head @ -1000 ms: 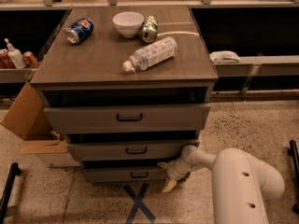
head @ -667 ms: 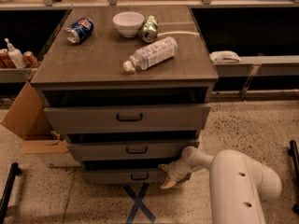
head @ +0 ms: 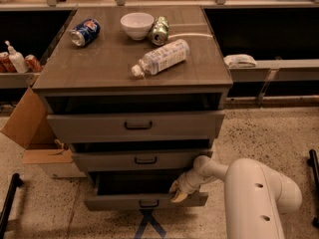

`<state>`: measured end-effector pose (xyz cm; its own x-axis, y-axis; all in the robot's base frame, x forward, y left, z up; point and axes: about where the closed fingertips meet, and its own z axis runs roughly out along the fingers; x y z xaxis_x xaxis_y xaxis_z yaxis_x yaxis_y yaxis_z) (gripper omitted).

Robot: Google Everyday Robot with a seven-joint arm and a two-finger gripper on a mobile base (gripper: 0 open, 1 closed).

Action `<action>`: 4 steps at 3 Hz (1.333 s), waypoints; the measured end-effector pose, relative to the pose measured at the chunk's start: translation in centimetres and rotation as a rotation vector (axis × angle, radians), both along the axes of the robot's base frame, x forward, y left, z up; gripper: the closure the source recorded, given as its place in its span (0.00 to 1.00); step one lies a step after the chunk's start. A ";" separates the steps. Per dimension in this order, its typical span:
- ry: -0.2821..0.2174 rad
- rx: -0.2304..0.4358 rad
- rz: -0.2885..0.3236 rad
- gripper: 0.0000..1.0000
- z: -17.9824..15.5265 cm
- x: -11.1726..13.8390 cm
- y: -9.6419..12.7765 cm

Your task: Open bottom drawer

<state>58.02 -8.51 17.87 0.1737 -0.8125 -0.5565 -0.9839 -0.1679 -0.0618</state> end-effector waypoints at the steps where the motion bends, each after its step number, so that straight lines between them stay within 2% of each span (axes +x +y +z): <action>1: 0.000 0.000 0.000 1.00 0.0 0.0 0.0; 4: 0.003 0.001 0.001 0.26 0.0 -0.1 0.1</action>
Offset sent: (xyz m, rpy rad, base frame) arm 0.0000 0.0000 0.0003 0.0000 0.0000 0.0000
